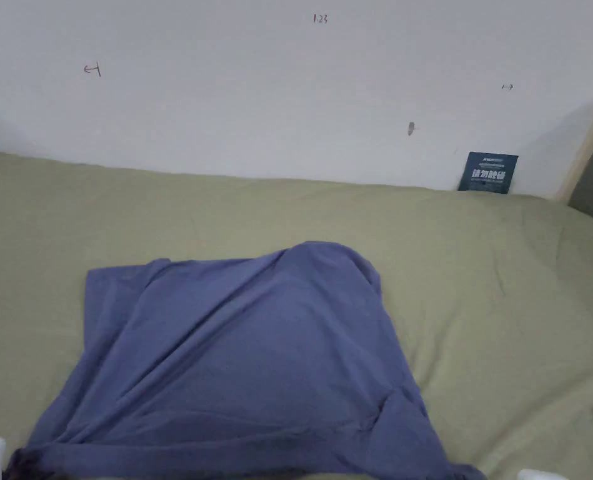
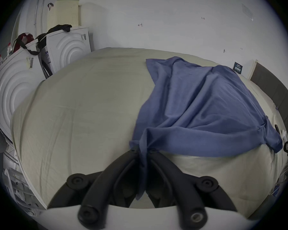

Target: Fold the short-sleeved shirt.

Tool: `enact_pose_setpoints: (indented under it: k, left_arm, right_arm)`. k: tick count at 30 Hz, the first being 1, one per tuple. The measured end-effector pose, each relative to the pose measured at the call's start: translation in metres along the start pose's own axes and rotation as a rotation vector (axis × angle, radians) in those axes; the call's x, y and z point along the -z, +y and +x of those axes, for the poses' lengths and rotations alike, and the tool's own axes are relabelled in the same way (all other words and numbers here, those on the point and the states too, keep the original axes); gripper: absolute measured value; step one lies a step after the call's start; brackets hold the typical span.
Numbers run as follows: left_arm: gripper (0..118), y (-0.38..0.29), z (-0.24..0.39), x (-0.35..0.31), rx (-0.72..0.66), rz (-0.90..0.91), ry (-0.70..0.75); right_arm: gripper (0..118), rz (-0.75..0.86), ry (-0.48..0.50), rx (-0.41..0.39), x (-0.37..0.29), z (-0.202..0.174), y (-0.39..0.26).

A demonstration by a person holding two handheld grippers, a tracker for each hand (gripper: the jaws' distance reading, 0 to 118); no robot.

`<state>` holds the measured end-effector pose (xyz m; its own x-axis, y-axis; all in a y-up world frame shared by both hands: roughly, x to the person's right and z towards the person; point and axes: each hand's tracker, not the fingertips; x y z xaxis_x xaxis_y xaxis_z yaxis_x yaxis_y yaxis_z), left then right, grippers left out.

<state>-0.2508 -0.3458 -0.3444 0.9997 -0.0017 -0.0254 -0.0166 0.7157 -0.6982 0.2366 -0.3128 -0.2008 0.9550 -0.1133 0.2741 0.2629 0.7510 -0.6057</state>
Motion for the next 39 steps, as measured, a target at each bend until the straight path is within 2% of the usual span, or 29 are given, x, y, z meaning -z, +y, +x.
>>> enact_pose_setpoints:
  k: [1,2,6,8,9,10,11,14,16,19,28,30,32,39]
  left_arm:
    - [4,0.002,-0.003,0.000,0.006,0.001,-0.012]
    - [4,0.004,-0.004,0.001,0.014,0.008,-0.013]
    - [4,0.008,-0.006,0.012,0.016,0.004,-0.017]
    - [4,0.007,-0.005,0.012,0.014,0.003,-0.025]
    - [4,0.006,-0.005,0.012,0.020,0.001,-0.023]
    - [4,0.005,-0.006,0.011,0.032,-0.004,-0.029]
    - [4,0.004,-0.007,0.007,0.040,-0.005,-0.035]
    - [4,0.003,-0.006,-0.001,0.058,0.009,-0.037]
    - [4,0.003,-0.007,-0.004,0.061,0.021,-0.041]
    - [4,0.012,-0.007,-0.010,0.090,0.040,-0.046]
    - [4,0.085,-0.010,0.003,0.213,0.055,-0.107]
    - [4,0.106,-0.006,0.014,0.301,0.052,-0.117]
    - [4,0.126,0.000,0.031,0.360,0.015,-0.144]
    - [4,0.180,0.016,0.083,0.529,-0.117,-0.118]
  right_arm:
    - [102,-0.045,0.018,-0.020,0.009,0.004,0.001]
    - [99,-0.059,0.033,-0.031,0.017,0.005,0.002]
    - [99,-0.050,0.077,-0.054,0.051,0.000,0.004]
    - [95,-0.036,0.028,-0.108,0.057,-0.008,0.006]
    - [81,-0.025,-0.012,-0.137,0.058,-0.011,0.008]
    - [36,-0.022,-0.057,-0.172,0.058,-0.015,0.010]
    - [6,-0.029,-0.061,-0.187,0.058,-0.018,0.009]
    - [5,-0.032,-0.046,-0.159,0.049,-0.025,0.010]
    - [6,0.010,-0.048,-0.198,0.038,-0.025,0.014]
    - [5,0.019,-0.033,-0.205,0.030,-0.026,0.029]
    - [5,0.035,0.008,-0.217,0.053,-0.017,0.123]
    - [6,0.034,0.023,-0.263,0.070,-0.021,0.142]
    - [6,0.019,0.023,-0.346,0.091,-0.027,0.162]
    - [6,-0.055,0.032,-0.427,0.165,-0.037,0.220]
